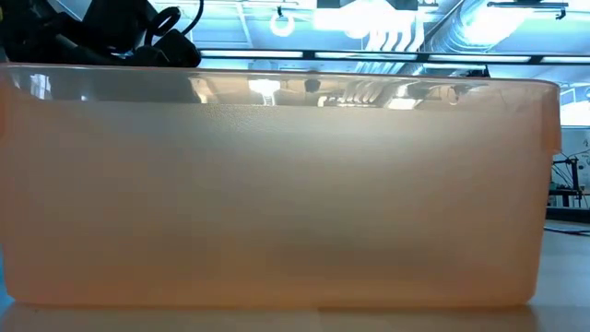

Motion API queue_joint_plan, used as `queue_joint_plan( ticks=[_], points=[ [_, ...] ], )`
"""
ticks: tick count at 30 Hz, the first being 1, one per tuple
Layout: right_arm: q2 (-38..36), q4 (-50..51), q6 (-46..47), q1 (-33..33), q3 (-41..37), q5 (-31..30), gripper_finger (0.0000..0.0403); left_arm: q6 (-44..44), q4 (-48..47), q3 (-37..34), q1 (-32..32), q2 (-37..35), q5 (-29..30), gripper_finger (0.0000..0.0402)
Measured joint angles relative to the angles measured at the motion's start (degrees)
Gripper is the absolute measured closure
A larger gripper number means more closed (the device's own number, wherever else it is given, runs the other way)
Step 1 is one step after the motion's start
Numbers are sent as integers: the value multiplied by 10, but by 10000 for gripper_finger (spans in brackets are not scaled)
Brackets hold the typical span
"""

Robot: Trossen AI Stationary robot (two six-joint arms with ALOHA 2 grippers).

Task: Sort silverware by color (type)
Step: Put the gold spoon in the blue bin

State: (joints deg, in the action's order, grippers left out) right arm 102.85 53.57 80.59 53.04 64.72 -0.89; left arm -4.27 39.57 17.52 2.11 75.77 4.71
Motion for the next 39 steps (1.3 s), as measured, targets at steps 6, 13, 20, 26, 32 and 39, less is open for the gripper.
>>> queue_joint_plan(
  ticks=[6, 13, 20, 26, 32, 39],
  points=[
    [0, -58, 4, 3, -42, 6, 258, 0, -5, 0, 0, 0, 0, 399],
    [-3, -87, 4, 4, -65, 7, 283, 0, -8, 0, 0, 0, 0, 399],
    [-2, -88, -6, 4, -66, 5, 359, -2, -8, 0, 3, 0, 19, 399],
    [-7, -82, -11, 4, -66, 4, 398, -1, -8, 0, 2, 0, 20, 399],
    [-39, -54, 4, 4, -71, -24, 399, 0, -7, 0, 2, 0, 20, 399],
    [-115, -30, -13, -16, -69, -67, 401, -1, -7, 0, 1, 0, 21, 399]
  ],
)
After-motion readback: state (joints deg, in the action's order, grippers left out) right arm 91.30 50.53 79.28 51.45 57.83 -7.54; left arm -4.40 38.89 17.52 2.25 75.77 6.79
